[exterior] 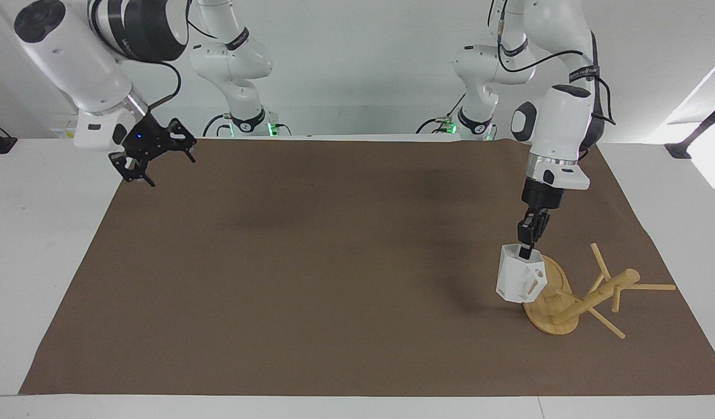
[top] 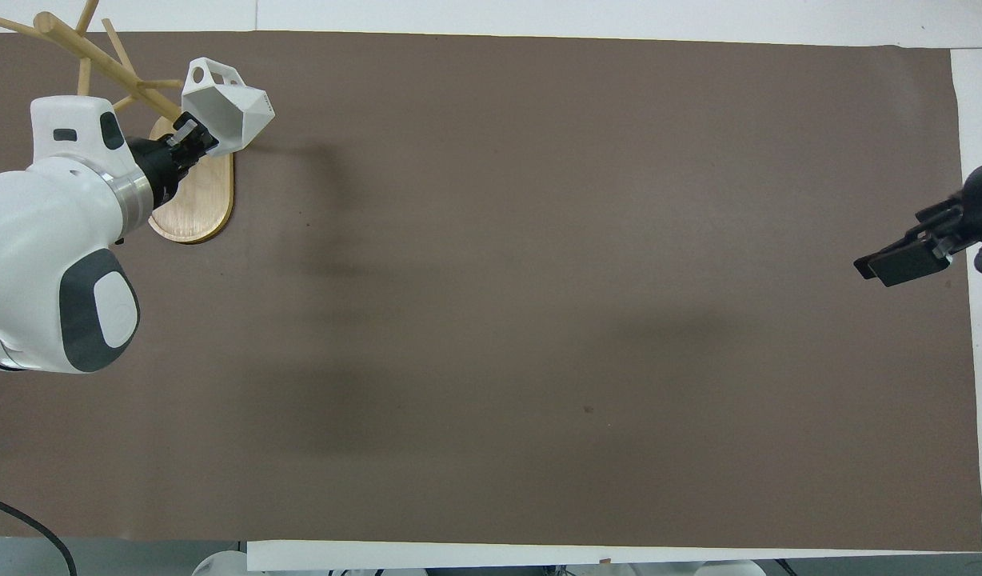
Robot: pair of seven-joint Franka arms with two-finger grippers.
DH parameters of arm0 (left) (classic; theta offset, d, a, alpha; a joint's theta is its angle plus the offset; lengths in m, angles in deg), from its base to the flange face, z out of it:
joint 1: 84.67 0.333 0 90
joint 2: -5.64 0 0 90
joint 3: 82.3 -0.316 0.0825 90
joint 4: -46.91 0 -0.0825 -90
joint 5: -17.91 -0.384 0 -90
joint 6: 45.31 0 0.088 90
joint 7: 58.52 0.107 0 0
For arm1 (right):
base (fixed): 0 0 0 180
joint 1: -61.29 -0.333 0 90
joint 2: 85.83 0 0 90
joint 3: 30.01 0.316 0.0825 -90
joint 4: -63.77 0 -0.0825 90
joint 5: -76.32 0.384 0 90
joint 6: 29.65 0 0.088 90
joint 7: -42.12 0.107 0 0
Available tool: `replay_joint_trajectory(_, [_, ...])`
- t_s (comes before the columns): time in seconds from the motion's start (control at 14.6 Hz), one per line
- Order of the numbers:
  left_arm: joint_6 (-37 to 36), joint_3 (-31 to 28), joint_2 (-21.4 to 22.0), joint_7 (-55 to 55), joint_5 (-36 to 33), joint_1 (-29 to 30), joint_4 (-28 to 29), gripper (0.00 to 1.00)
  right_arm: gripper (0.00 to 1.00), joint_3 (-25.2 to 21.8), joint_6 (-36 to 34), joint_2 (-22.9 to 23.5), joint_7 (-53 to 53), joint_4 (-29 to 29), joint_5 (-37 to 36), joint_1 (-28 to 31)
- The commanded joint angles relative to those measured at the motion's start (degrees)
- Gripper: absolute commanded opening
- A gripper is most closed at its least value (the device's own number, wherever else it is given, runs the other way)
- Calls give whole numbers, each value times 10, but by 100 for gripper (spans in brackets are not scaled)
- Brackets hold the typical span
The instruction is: Hang cup on rack
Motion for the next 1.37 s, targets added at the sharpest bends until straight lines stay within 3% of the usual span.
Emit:
replay_joint_trajectory(0.0, [20,8,-8,9,10,15,6,0,100,-34,-29,8,100,-23,-49,-20])
replay_joint_trajectory(0.34, [19,12,-28,56,12,38,-1,0,100,-77,-2,-15,248,26,-54,-29])
replay_joint_trajectory(0.55, [18,12,-35,57,17,38,-10,0,100,-55,-5,-17,259,25,-54,-25])
replay_joint_trajectory(1.3, [12,11,-38,59,28,66,-23,0,100,-55,-10,-14,288,23,-54,-19])
